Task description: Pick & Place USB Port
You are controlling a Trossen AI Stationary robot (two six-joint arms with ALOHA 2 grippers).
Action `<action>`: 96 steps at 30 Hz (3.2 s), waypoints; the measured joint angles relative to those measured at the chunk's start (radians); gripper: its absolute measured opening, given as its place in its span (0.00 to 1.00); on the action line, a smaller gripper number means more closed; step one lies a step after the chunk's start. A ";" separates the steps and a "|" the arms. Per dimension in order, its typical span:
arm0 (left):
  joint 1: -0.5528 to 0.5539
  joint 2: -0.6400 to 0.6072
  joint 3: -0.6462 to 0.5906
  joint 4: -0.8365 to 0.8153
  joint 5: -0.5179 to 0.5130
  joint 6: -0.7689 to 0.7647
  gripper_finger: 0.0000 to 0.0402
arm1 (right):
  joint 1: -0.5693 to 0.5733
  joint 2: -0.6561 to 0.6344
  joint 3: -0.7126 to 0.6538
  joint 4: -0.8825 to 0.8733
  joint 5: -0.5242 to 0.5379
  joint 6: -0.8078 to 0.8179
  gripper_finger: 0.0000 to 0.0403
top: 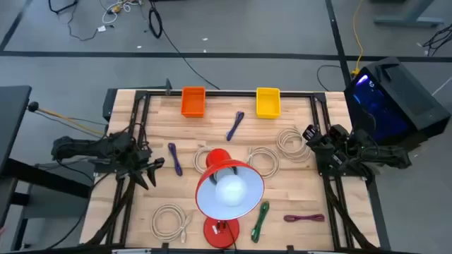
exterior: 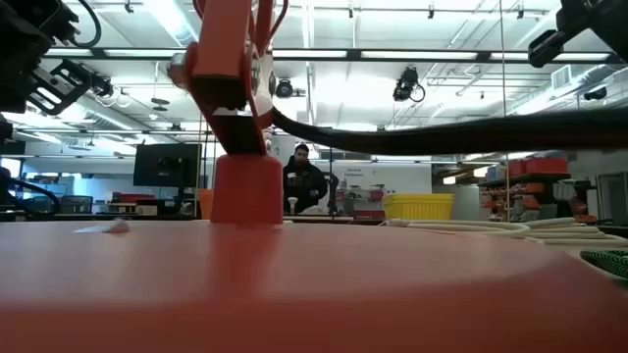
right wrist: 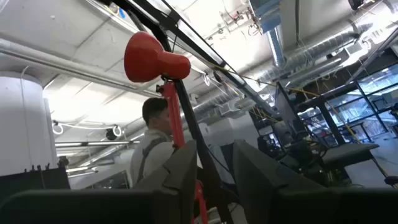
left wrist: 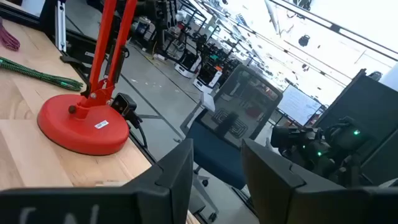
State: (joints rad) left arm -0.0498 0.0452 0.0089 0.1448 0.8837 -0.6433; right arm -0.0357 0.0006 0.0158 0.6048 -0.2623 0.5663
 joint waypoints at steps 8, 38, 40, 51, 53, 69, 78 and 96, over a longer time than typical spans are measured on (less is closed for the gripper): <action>0.000 0.000 0.000 0.000 0.000 0.000 0.35 | 0.000 0.000 0.000 0.000 0.000 0.000 0.26; 0.000 0.000 0.000 0.000 -0.032 0.172 0.35 | 0.000 0.000 0.000 0.000 0.000 0.000 0.26; 0.001 0.000 0.000 0.001 -0.094 0.394 0.35 | 0.000 0.000 0.000 0.000 0.000 0.000 0.26; 0.001 0.000 0.000 0.017 -0.526 0.630 0.35 | 0.000 0.000 0.000 0.000 0.000 0.000 0.26; 0.001 0.000 0.000 0.031 -0.610 0.630 0.35 | 0.000 0.000 0.000 0.000 0.000 0.000 0.26; 0.001 0.000 0.000 0.066 -1.288 -0.103 0.35 | 0.000 0.000 0.000 0.036 0.285 0.000 0.26; 0.001 0.000 0.000 0.070 -1.624 -0.307 0.35 | 0.000 0.000 0.000 0.075 0.483 -0.010 0.26; 0.001 0.000 0.000 0.062 -1.622 -0.306 0.35 | -0.004 0.011 0.001 0.212 0.984 -0.225 0.26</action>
State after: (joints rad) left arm -0.0490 0.0456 0.0090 0.2066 -0.7378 -0.9493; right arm -0.0399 0.0113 0.0166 0.8166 0.7215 0.3414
